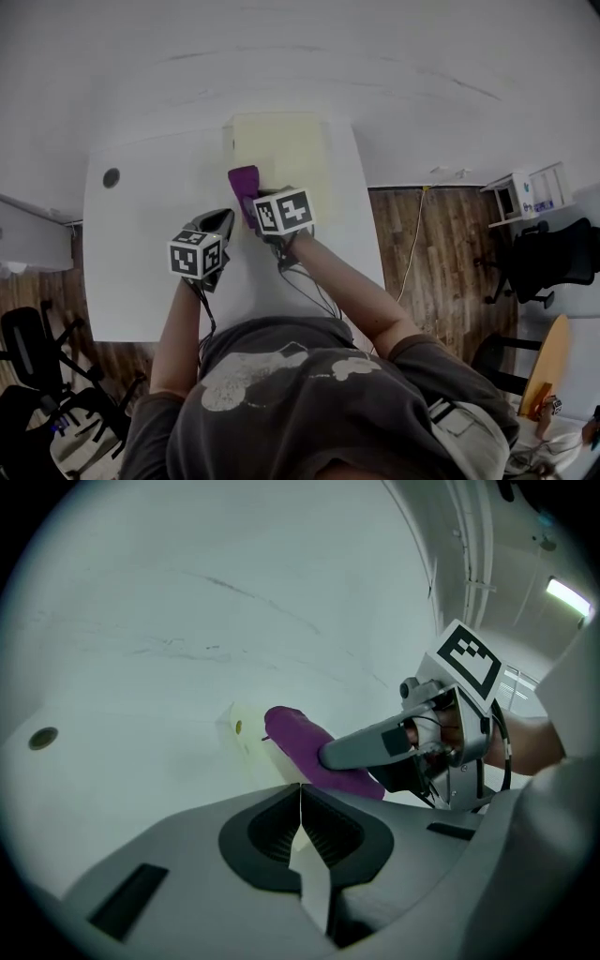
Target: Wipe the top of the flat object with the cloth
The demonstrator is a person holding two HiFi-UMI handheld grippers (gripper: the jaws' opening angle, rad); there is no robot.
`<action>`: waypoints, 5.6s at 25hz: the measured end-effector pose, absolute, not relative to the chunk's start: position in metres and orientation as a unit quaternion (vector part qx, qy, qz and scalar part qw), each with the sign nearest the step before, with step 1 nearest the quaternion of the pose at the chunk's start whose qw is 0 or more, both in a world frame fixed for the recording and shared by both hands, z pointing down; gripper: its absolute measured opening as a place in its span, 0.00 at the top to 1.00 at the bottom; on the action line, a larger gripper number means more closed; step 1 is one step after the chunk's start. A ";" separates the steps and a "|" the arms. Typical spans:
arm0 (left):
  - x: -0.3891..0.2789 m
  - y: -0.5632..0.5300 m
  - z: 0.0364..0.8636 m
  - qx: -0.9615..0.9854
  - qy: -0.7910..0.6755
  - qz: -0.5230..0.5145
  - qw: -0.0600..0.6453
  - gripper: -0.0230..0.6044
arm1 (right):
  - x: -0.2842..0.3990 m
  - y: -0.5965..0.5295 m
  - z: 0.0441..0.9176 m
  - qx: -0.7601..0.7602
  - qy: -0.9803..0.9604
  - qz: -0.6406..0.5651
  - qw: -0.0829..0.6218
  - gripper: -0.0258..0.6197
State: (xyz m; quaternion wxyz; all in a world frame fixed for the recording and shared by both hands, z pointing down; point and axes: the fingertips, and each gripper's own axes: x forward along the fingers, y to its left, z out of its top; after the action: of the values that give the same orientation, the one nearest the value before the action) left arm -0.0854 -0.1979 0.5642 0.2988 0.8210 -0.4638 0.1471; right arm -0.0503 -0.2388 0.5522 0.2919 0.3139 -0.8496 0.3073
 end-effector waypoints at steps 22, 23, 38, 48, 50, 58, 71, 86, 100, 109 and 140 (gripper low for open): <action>-0.062 -0.191 0.576 0.829 -0.433 0.178 0.306 0.96 | -0.018 -0.238 0.575 0.353 -0.822 0.342 0.288 0.81; -0.061 -0.191 0.577 0.829 -0.432 0.181 0.307 0.96 | -0.013 -0.240 0.575 0.357 -0.821 0.343 0.286 0.81; -0.049 -0.194 0.590 0.823 -0.426 0.200 0.317 0.96 | 0.087 -0.263 0.581 0.427 -0.789 0.354 0.263 0.81; -0.046 -0.192 0.590 0.826 -0.421 0.191 0.321 0.96 | 0.138 -0.271 0.581 0.468 -0.767 0.353 0.261 0.81; -0.046 -0.192 0.590 0.827 -0.420 0.189 0.322 0.96 | 0.145 -0.271 0.582 0.476 -0.762 0.355 0.260 0.81; -0.047 -0.193 0.590 0.838 -0.404 0.192 0.314 0.96 | 0.173 -0.271 0.584 0.524 -0.728 0.370 0.243 0.81; -0.096 -0.172 0.580 0.852 -0.382 0.170 0.314 0.96 | 0.154 -0.241 0.567 0.574 -0.696 0.373 0.216 0.81; -0.141 -0.147 0.578 0.885 -0.324 0.181 0.282 0.96 | 0.092 -0.184 0.557 0.601 -0.681 0.374 0.188 0.81; -0.115 -0.126 0.568 0.897 -0.306 0.173 0.270 0.96 | 0.094 -0.138 0.547 0.604 -0.691 0.366 0.157 0.81; -0.075 -0.082 0.550 0.905 -0.289 0.184 0.251 0.96 | 0.114 -0.070 0.549 0.606 -0.685 0.382 0.134 0.81; -0.076 0.094 0.465 0.925 -0.295 0.154 0.183 0.96 | 0.089 0.111 0.501 0.586 -0.718 0.359 0.110 0.81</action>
State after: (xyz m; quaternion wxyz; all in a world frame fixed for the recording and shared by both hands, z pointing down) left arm -0.0761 0.0937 0.4653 0.1827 0.9251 -0.2950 0.1542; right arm 0.0890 0.1112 0.5013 0.1100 0.5865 -0.7179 0.3585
